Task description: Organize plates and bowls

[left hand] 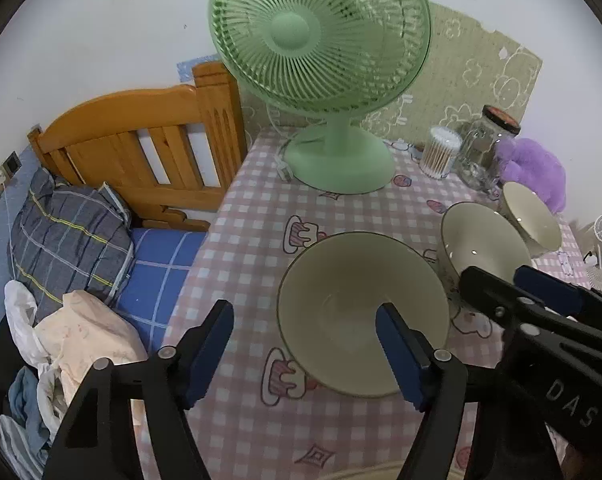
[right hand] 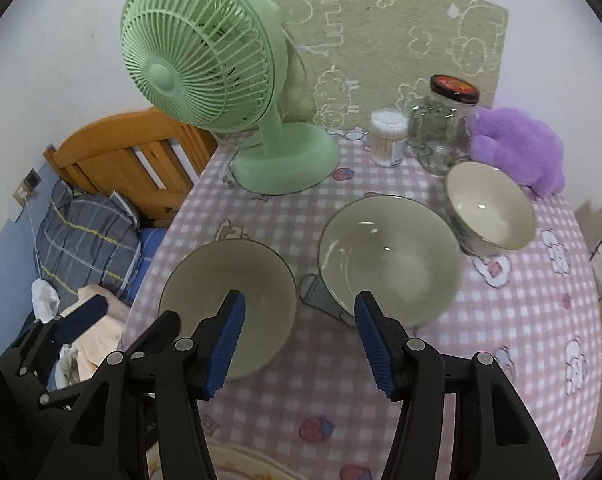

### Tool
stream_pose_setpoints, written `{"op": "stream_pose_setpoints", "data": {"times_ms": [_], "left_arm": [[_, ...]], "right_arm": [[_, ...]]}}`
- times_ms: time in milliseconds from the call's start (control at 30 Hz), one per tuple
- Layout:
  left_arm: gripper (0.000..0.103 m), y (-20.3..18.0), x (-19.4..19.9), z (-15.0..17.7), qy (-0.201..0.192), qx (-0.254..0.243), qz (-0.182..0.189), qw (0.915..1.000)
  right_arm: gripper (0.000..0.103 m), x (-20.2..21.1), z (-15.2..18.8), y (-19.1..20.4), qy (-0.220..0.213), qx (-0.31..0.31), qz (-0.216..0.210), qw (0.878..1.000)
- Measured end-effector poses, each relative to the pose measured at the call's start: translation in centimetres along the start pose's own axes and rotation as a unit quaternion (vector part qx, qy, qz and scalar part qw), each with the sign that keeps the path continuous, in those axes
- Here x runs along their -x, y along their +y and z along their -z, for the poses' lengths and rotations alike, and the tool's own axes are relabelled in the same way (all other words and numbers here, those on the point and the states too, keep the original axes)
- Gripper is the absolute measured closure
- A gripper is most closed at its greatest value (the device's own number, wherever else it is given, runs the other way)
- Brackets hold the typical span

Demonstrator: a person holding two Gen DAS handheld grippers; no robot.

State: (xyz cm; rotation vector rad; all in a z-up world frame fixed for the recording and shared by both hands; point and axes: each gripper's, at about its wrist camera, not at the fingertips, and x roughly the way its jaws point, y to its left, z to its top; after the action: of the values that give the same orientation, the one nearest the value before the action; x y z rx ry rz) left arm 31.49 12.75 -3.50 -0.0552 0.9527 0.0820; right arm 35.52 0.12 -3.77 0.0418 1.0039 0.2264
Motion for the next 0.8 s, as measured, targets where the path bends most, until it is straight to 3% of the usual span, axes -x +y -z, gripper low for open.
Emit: {"op": "stream_pose_setpoints", "data": {"times_ms": [267, 467, 533, 633, 800], "left_arm": [[0.042, 0.5, -3.1, 0.0, 0.015, 0.006, -0.016, 0.9997], [0.061, 0.6, -5.0, -0.1, 0.035, 0.004, -0.006, 0.9994], [0.076, 0.6, -5.3, -0.2, 0.035, 0.005, -0.010, 0.9993], [0.084, 0.8, -5.6, -0.3, 0.033, 0.010, -0.017, 0.9993], [0.085, 0.5, -6.0, -0.2, 0.036, -0.002, -0.019, 0.9992]], "right_arm": [[0.063, -3.9, -0.3, 0.3, 0.033, -0.012, -0.010, 0.999], [0.076, -6.3, -0.4, 0.3, 0.049, -0.007, -0.001, 0.999], [0.082, -6.9, -0.5, 0.4, 0.053, -0.004, 0.001, 0.999], [0.088, -7.4, -0.6, 0.6, 0.051, 0.005, 0.013, 0.999], [0.088, -7.5, -0.6, 0.7, 0.045, 0.013, 0.017, 0.999]]}}
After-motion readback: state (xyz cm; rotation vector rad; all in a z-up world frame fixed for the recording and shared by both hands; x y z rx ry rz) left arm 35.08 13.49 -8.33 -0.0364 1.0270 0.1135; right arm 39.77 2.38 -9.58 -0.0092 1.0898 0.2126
